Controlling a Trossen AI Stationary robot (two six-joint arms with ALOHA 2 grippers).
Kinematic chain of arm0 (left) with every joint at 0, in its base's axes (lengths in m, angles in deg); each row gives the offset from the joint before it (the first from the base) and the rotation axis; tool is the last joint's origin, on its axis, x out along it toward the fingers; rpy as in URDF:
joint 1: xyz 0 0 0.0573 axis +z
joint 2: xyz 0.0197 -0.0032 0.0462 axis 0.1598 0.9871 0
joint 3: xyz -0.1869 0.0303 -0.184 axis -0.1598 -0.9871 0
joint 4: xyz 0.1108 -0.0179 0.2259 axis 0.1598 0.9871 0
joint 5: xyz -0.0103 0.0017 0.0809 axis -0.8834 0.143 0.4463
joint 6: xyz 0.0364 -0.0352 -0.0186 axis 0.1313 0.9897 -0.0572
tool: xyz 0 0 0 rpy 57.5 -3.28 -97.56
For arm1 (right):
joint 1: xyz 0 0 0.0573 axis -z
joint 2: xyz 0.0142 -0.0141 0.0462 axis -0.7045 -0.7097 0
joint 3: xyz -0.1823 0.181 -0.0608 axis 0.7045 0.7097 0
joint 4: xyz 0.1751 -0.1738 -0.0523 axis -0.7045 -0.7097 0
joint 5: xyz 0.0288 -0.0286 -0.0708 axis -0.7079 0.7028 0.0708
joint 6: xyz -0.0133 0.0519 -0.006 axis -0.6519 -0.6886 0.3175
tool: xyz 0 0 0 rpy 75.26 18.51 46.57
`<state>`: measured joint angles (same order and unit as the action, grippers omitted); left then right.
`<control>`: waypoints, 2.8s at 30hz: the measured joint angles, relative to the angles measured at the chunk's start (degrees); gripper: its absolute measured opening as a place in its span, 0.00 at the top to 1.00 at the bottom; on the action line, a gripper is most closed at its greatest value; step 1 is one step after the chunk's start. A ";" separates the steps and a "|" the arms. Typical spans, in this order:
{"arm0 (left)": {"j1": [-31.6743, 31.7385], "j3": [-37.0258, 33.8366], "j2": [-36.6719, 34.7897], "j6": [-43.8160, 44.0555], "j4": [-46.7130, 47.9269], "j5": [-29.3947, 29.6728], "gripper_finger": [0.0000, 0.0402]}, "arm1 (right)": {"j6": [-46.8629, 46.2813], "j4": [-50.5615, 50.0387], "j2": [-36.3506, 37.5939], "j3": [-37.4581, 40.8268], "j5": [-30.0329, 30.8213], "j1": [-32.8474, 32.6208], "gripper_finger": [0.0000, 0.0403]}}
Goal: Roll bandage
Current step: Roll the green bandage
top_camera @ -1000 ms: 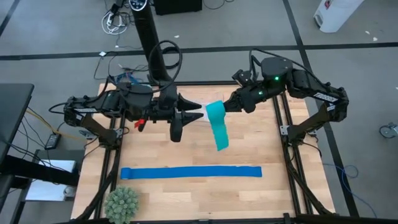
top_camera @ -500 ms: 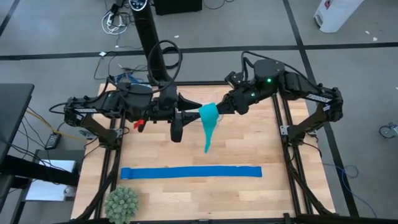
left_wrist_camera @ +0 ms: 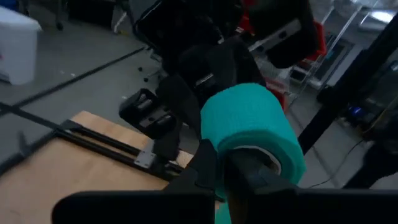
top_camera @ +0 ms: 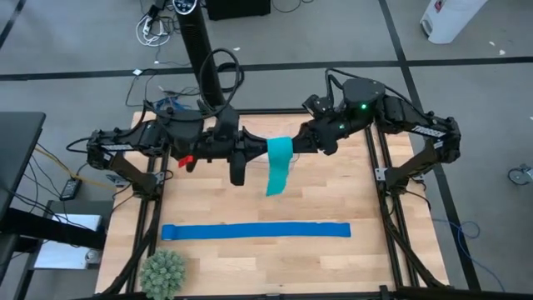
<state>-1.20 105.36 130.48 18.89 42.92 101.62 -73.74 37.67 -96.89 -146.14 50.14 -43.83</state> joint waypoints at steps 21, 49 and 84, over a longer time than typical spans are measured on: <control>6.11 0.00 0.50 30.99 -0.99 -14.94 0.96 | 44.34 -7.80 8.88 0.07 18.56 -5.31 0.72; 7.41 0.00 1.45 36.69 -0.61 -15.95 0.95 | 61.31 -2.79 5.27 0.07 31.13 -11.00 0.49; 7.40 -0.04 0.58 14.61 -7.85 -13.30 0.76 | 39.56 -0.23 4.85 0.02 12.80 -7.02 1.00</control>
<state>6.19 105.32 131.06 33.50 35.06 88.33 -34.18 37.43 -92.04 -146.12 62.94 -50.85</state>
